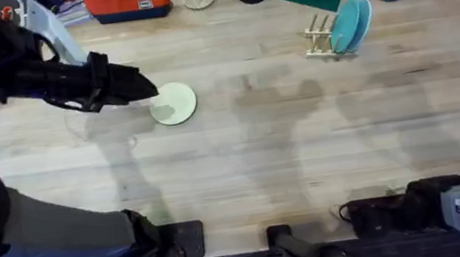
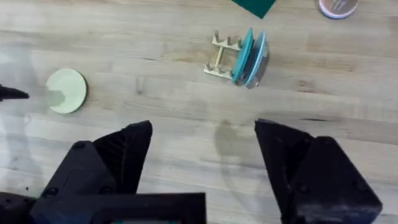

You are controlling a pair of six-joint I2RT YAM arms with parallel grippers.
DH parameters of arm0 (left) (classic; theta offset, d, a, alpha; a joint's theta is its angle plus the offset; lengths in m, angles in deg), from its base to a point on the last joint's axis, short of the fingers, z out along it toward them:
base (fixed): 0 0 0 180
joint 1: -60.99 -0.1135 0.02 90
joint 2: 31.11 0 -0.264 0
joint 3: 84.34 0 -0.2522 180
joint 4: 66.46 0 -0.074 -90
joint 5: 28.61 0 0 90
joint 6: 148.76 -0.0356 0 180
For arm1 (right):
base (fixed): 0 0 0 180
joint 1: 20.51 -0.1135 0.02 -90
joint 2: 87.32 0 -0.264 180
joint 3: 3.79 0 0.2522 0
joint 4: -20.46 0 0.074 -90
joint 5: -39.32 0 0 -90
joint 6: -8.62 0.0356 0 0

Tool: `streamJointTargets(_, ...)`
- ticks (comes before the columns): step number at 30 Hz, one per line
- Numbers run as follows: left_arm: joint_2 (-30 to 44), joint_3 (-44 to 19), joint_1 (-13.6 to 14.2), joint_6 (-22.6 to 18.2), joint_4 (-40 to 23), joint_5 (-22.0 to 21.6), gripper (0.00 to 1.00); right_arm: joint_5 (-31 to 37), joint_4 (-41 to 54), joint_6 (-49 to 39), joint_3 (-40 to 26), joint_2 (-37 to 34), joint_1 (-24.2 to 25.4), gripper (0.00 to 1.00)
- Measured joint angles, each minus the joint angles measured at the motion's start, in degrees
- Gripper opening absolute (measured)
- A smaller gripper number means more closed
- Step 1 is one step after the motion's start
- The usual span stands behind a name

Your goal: Pick up the plates from the table one by one and place each into a slot on the dish rack.

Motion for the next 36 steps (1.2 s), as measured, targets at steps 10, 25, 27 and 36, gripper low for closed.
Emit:
streamJointTargets(10, 0.1, 0.0, -2.7, -1.5, -0.8, 0.0, 0.040, 0.0, 0.0, 0.0, 0.0, 0.0, 0.0, 0.994)
streamJointTargets(25, 3.3, 0.0, -2.7, -2.3, 1.7, -0.1, 0.041, 0.0, 0.0, 0.0, 0.0, 0.0, 0.0, 0.993)
streamJointTargets(27, 4.4, 0.0, -2.7, -2.3, 2.6, -0.1, 0.041, 0.0, 0.0, 0.0, 0.0, 0.0, 0.0, 0.994)
streamJointTargets(36, 10.6, 0.0, -2.7, -2.4, 7.6, -0.1, 0.041, 0.0, 0.0, 0.0, 0.0, 0.0, 0.0, 0.993)
